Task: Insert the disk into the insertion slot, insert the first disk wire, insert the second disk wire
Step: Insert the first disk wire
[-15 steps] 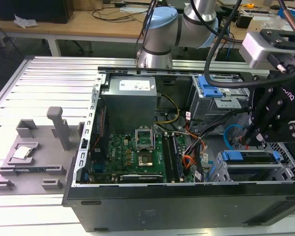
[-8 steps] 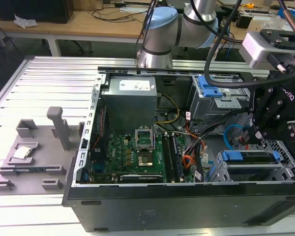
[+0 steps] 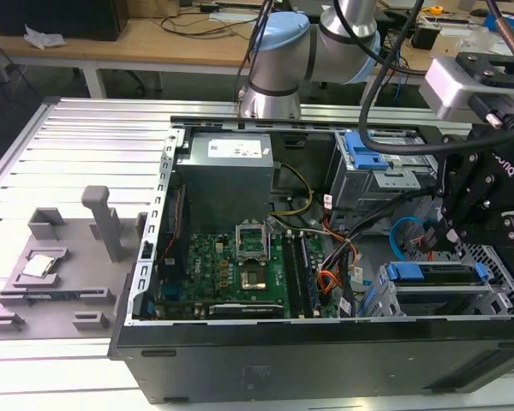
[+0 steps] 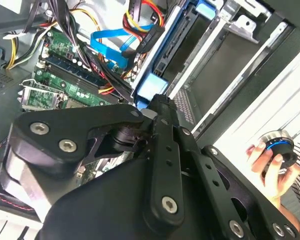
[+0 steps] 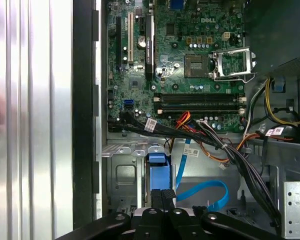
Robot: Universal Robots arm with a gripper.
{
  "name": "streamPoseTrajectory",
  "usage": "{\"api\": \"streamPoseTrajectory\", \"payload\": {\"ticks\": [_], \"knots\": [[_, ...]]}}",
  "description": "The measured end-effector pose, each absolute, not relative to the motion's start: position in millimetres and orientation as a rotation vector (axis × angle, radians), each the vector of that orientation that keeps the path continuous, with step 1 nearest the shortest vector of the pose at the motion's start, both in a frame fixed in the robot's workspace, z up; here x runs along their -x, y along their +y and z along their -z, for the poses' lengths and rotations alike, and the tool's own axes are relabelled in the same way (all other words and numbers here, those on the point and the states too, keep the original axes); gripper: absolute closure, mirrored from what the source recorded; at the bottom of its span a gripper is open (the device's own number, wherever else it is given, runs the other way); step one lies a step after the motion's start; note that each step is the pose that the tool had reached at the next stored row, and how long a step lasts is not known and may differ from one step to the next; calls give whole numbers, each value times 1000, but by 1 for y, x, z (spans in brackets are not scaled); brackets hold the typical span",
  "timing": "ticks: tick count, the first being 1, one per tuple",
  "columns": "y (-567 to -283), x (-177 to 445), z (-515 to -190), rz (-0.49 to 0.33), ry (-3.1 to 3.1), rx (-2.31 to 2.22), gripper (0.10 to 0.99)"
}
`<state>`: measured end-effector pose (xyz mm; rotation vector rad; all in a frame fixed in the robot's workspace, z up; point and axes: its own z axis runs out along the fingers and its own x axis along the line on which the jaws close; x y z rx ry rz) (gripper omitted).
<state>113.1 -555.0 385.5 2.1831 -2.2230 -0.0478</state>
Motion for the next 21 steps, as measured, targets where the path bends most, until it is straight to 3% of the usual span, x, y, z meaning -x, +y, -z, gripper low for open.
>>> {"api": "streamPoseTrajectory", "payload": {"ticks": [17, 20, 21], "knots": [[-521, -155, -372, 35, -2232, -2161, 980], [-521, -155, -371, 34, -2233, -2160, 918], [-521, -155, -371, 34, -2233, -2160, 851]]}}
